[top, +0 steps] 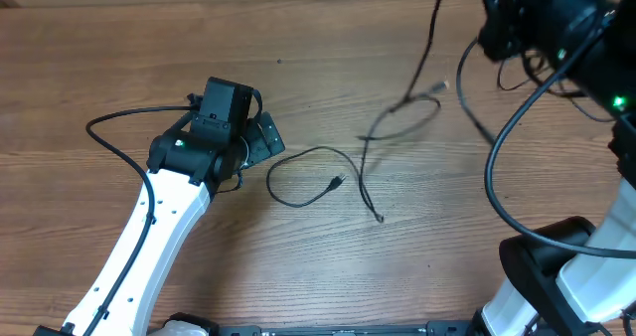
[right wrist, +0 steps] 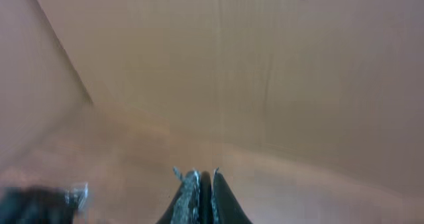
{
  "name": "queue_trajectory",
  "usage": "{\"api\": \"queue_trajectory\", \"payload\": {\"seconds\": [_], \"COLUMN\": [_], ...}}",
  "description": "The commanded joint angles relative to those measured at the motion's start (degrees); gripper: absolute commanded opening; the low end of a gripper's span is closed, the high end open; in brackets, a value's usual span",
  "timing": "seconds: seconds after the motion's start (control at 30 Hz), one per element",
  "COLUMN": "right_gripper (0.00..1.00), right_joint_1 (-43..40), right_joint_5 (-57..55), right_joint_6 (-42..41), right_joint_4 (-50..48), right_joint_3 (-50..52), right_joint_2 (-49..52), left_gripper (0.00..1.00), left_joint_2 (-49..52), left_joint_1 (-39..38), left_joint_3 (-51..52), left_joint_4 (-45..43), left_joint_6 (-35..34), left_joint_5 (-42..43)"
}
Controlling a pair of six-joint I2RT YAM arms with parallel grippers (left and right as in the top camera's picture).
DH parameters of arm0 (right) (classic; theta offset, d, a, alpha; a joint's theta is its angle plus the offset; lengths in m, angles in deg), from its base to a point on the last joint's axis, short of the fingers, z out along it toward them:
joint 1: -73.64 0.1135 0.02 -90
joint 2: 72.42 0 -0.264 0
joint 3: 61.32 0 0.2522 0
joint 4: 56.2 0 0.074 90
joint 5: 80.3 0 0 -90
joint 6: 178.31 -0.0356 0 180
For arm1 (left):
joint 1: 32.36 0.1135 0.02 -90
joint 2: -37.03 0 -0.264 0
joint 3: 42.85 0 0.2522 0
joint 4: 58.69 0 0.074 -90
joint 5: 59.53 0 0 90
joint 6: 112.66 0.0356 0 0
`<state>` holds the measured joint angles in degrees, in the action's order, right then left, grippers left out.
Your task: Untangle cables
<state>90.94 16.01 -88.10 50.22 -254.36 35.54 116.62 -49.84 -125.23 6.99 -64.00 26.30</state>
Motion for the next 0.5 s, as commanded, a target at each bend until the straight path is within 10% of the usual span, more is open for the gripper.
{"api": "queue_trajectory", "payload": {"seconds": [0.0,0.47], "right_gripper": [0.04,0.04], "right_joint_1": [0.13,0.13], "right_joint_5": [-1.38,-1.33], "right_joint_6": [0.2,-0.24], "right_joint_4": [4.42,4.37], "right_joint_3": [0.9,3.08], "right_joint_2": [0.5,0.44], "left_gripper": [1.0,1.0], "left_joint_2": [-0.85,-0.85], "left_joint_1": [0.2,0.2], "left_joint_3": [-0.7,-0.7], "left_joint_4": [-0.09,-0.09], "left_joint_6": [1.33,1.33], "left_joint_5": [-0.92,-0.92]}}
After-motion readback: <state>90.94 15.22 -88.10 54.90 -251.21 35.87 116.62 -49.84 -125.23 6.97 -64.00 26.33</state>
